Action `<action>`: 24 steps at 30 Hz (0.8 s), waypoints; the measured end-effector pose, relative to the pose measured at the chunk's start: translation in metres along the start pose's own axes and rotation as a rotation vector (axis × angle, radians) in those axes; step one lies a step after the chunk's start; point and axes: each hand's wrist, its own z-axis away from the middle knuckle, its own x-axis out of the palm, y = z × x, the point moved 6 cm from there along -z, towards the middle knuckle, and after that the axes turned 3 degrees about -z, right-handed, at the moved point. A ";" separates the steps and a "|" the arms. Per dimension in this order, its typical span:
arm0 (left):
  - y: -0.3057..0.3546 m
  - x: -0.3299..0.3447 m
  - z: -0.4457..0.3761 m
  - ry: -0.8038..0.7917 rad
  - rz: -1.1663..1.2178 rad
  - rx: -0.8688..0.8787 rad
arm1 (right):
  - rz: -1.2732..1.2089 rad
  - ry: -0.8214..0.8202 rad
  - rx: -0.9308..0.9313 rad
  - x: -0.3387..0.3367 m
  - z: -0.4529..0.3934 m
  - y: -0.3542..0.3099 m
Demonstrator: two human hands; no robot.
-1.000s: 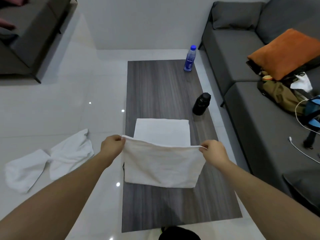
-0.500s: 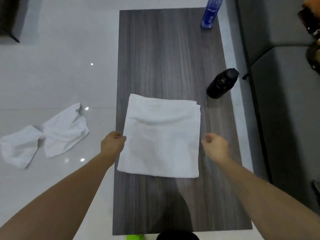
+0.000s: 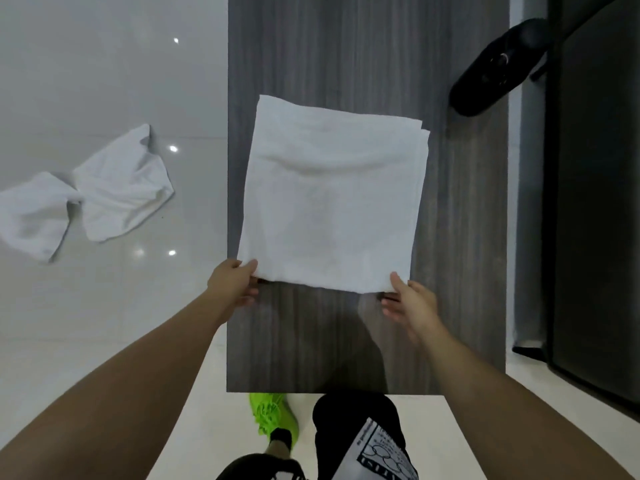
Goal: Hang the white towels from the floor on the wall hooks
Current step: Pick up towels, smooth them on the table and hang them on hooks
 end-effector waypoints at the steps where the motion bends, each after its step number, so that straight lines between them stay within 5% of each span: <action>1: 0.004 -0.005 0.004 0.024 0.023 0.025 | -0.045 -0.004 -0.005 0.001 0.008 -0.006; 14: 0.081 -0.157 0.166 0.093 0.485 0.442 | -0.377 -0.067 -0.429 0.032 0.225 -0.126; 24: -0.003 -0.397 0.322 0.240 0.915 0.716 | -0.370 -0.380 -0.775 0.139 0.477 -0.143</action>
